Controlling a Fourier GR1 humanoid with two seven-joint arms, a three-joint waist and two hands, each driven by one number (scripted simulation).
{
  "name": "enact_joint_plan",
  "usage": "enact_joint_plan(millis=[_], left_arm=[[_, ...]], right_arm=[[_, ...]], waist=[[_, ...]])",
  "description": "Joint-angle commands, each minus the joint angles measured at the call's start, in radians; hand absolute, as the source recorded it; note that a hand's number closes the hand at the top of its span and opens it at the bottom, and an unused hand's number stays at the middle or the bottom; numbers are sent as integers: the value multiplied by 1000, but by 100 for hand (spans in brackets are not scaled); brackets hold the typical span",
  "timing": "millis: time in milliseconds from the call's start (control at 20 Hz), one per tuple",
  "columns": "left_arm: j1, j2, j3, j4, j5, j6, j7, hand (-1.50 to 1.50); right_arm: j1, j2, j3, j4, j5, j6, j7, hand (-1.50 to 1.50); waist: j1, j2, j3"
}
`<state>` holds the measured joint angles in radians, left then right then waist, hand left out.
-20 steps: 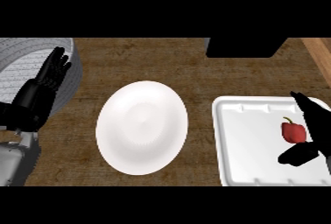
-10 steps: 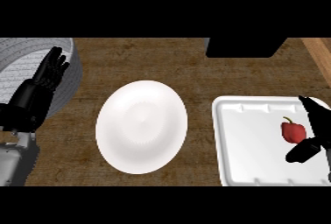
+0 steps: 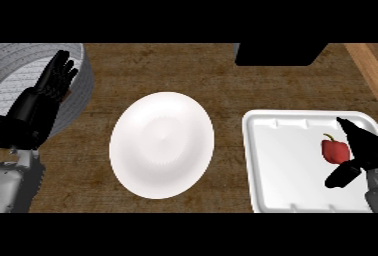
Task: Pick the bell pepper from the tray and place it in the plate
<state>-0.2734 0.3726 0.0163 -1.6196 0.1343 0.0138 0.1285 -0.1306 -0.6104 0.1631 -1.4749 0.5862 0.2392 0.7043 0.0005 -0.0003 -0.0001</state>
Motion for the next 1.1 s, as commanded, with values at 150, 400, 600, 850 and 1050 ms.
enact_joint_plan(millis=[150,400,600,850,1050], left_arm=[[-34,-12,46,22,-1,-60,37,0],[-4,-24,54,64,-11,-71,-68,0],[-9,-43,34,21,-40,-40,-15,0],[27,-53,38,16,-44,-56,-24,0],[-11,-59,36,-1,-42,-36,17,0]], right_arm=[[-55,64,-43,160,98,0,-79,-150],[-87,89,-32,206,156,-151,-195,150],[-84,86,-18,251,289,-301,-220,150],[-98,55,-10,235,324,-316,-335,150],[-48,-12,39,254,272,-275,-598,150]], waist=[[0,1,0],[-1,3,0],[3,1,1],[1,1,0],[2,2,1]])
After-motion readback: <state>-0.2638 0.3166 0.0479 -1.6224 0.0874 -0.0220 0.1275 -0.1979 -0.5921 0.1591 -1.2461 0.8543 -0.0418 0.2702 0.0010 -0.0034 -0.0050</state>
